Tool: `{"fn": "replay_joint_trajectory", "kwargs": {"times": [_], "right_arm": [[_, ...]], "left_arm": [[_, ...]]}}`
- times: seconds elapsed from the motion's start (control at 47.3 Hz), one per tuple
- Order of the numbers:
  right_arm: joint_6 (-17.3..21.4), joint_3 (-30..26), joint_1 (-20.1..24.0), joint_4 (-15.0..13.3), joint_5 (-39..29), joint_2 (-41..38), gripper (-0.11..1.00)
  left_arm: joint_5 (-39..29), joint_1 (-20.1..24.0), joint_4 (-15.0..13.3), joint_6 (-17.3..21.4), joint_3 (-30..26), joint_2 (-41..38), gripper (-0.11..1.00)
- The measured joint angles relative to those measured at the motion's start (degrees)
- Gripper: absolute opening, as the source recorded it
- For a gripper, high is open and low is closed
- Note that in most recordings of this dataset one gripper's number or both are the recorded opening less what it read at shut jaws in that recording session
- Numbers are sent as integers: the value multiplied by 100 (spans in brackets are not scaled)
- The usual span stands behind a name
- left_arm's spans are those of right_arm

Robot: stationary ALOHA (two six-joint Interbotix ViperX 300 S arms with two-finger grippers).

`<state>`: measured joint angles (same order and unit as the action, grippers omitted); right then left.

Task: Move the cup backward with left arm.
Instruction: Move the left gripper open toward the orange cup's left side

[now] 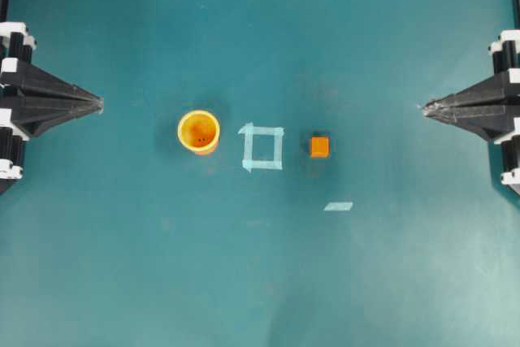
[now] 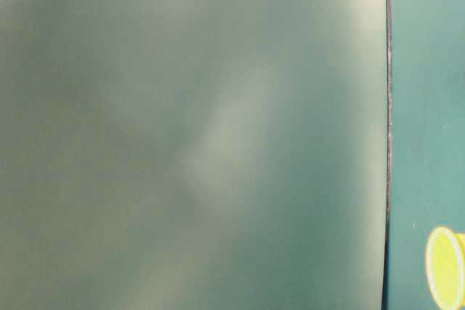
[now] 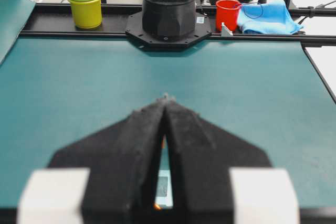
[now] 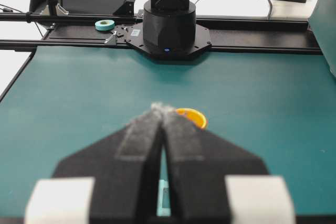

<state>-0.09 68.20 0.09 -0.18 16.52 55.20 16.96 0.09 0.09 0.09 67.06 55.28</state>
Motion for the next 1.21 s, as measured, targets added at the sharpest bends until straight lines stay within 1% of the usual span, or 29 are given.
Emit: {"fn": "replay_joint_trajectory", "kwargs": {"times": [0.19,0.381,0.486,0.634,0.677,0.719,0.782,0.825,0.93,0.973,1.078,1.205], "right_arm": [[9,-114,-18,9,9,-44,0],[9,-123,-18,0,18,-132,0],[9,-123,-26,0,26,-185,0],[9,-123,-18,9,35,-220,0],[9,-123,-18,0,26,-220,0],[9,-123,-26,0,26,-229,0],[9,-132,-26,0,26,-229,0],[9,-132,-26,0,35,-229,0],[9,-132,-26,9,35,-229,0],[9,-132,-26,0,35,-229,0],[9,-123,-26,0,35,-229,0],[9,-132,-26,9,35,-229,0]], "left_arm": [[-369,-26,9,-26,18,-26,0],[-413,-26,9,-26,35,-35,0],[-413,-26,0,62,44,-35,0],[-422,-26,9,88,105,-35,1],[-422,-26,9,88,123,-35,4],[-422,-26,9,88,149,-35,9],[-413,-26,9,88,158,-35,22],[-422,-26,9,88,167,-35,32],[-413,-26,9,88,211,-35,50],[-422,-18,9,88,229,-35,53],[-422,44,9,88,281,-79,53],[-360,105,9,88,290,-475,59]]}}
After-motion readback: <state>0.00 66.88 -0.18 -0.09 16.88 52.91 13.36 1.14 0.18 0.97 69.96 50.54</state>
